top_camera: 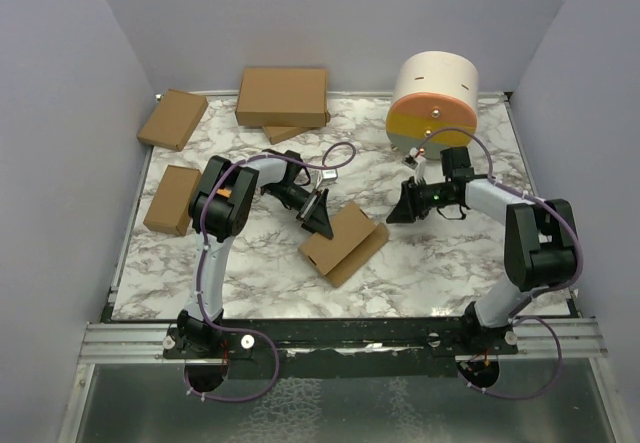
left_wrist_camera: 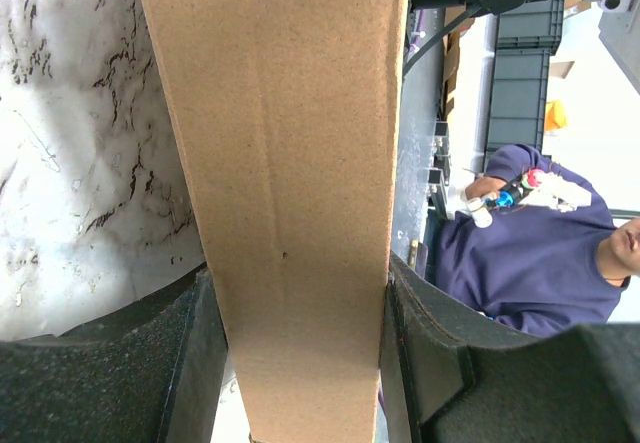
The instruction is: Fold the paper box
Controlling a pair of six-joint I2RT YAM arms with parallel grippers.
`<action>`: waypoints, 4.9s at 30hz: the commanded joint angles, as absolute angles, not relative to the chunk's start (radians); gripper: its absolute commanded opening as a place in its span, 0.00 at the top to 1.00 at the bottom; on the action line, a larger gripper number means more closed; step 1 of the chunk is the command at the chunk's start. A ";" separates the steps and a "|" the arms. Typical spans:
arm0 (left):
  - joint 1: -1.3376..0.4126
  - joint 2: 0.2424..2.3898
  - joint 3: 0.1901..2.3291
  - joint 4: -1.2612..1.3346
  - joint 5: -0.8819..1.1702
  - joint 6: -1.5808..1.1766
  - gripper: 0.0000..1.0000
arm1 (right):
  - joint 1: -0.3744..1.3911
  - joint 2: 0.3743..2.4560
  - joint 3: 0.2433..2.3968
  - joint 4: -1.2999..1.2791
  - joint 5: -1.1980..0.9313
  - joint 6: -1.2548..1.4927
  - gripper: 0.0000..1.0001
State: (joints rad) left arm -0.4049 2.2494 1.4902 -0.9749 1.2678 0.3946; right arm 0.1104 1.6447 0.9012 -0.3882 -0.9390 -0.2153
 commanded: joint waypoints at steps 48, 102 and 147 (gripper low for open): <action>-0.382 2.272 1.491 -0.923 1.218 0.452 0.62 | 0.219 1.681 0.886 -0.385 -0.903 -0.307 0.98; -0.348 2.260 1.432 -0.859 1.217 0.423 0.62 | 0.316 1.606 0.858 -0.400 -0.768 -0.385 0.99; -0.426 1.788 0.942 -0.132 0.868 -0.043 0.64 | 0.326 1.478 0.756 -0.216 -0.811 -0.474 0.99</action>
State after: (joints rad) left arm -0.4129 1.7992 0.9913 -0.2832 1.0569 -0.0631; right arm 0.3145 1.5291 0.7731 -0.2577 -0.7765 -0.4324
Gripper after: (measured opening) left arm 0.540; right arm 0.012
